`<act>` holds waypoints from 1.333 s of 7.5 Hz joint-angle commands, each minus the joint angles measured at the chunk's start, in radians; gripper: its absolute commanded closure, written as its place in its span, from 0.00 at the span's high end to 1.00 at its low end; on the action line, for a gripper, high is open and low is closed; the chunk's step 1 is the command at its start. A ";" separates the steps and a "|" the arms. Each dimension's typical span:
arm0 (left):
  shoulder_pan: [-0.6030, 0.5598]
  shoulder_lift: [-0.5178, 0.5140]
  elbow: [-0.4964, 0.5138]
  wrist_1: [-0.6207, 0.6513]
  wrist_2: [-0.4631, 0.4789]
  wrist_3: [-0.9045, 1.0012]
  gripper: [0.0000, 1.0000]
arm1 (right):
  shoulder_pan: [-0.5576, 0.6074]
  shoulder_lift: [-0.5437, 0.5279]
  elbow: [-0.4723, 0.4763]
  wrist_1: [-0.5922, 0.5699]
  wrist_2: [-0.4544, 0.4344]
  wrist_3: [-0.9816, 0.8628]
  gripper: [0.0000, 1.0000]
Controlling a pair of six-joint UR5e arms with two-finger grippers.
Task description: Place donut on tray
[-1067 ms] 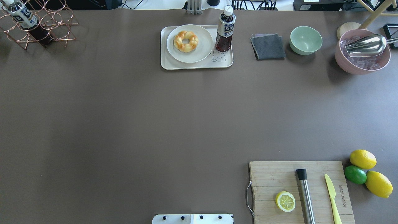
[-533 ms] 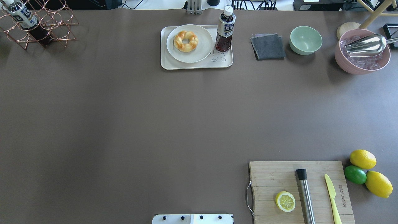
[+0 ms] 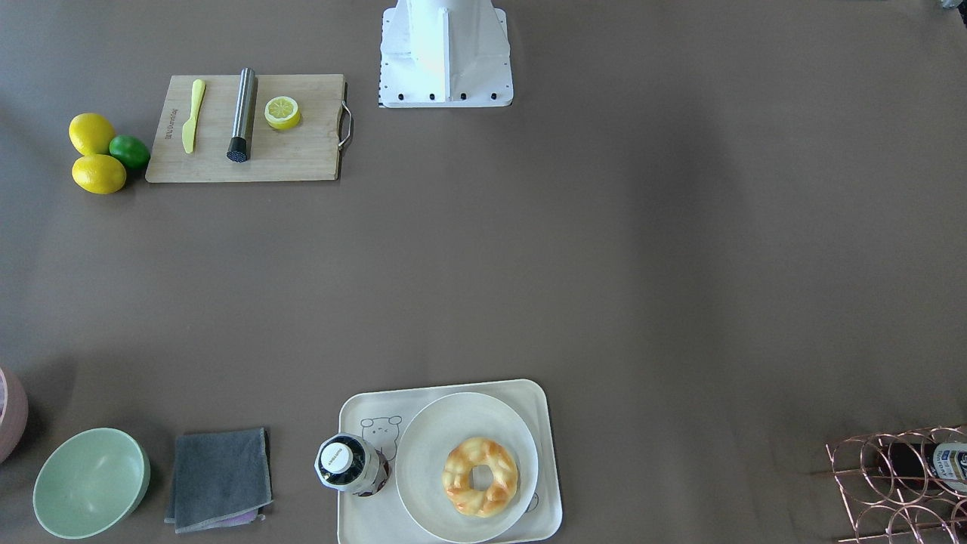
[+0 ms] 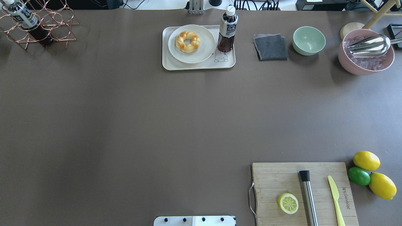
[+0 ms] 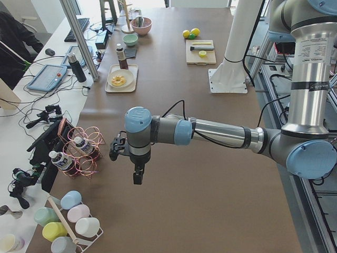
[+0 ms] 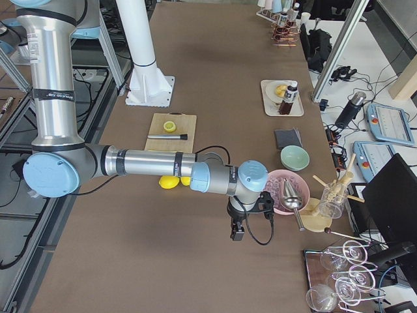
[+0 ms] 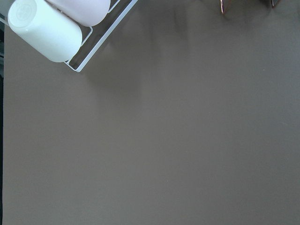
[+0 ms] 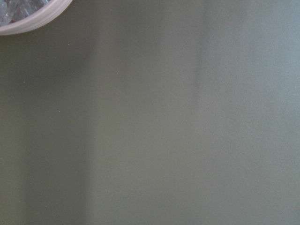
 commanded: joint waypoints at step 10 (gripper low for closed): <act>0.006 0.000 0.079 -0.091 -0.002 -0.001 0.98 | 0.030 0.008 0.016 -0.008 0.059 0.000 1.00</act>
